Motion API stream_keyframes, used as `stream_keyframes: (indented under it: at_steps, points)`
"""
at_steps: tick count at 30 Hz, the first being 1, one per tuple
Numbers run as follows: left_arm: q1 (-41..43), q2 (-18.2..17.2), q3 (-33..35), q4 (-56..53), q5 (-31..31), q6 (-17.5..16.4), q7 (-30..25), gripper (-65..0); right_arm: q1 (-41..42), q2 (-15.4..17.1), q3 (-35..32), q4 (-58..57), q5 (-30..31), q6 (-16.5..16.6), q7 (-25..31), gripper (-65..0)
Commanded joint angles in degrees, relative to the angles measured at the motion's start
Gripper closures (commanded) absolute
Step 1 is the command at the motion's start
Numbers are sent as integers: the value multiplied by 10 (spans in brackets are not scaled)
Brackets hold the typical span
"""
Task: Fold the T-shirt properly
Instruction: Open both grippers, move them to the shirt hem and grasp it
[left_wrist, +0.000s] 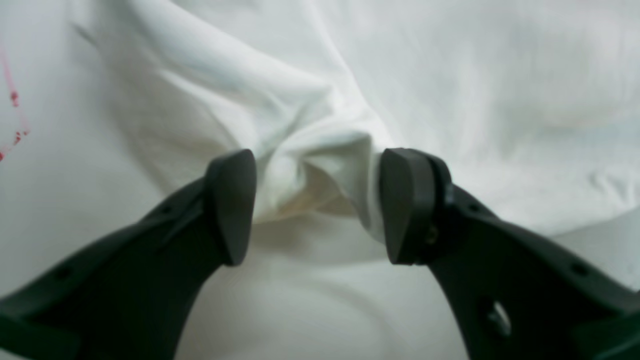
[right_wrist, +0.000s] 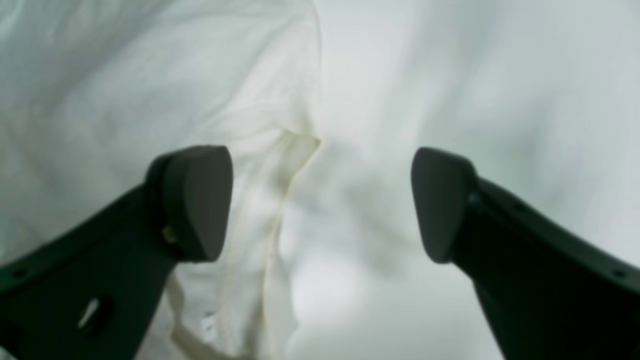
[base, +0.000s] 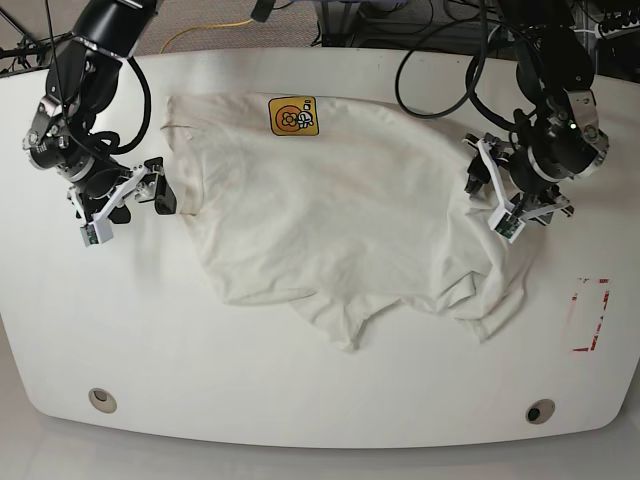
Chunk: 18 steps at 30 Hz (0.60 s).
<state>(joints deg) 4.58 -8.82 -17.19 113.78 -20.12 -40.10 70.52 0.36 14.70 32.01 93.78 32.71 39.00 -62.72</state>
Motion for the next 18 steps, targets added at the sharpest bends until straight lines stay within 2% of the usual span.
stream_keyframes:
  at_steps: [1,6,11,14,18]
  points:
    - [-11,-14,-14,11,-69,1,22,-367,33,4,-7,-32,-10,4,14,-539]
    - [-25,-58,-27,10,-192,1,93,-367,94,-1,-11,-110,-53,5,17,-539]
    - [-3,-110,-50,9,-292,1,95,-367,120,-1,-55,-170,-59,5,61,-539]
    - [-1,-114,-81,8,-293,1,95,-367,131,0,-72,-205,-60,3,81,-539]
    - [-12,-113,-133,6,-258,1,95,-367,135,0,-88,-234,-60,4,97,-539]
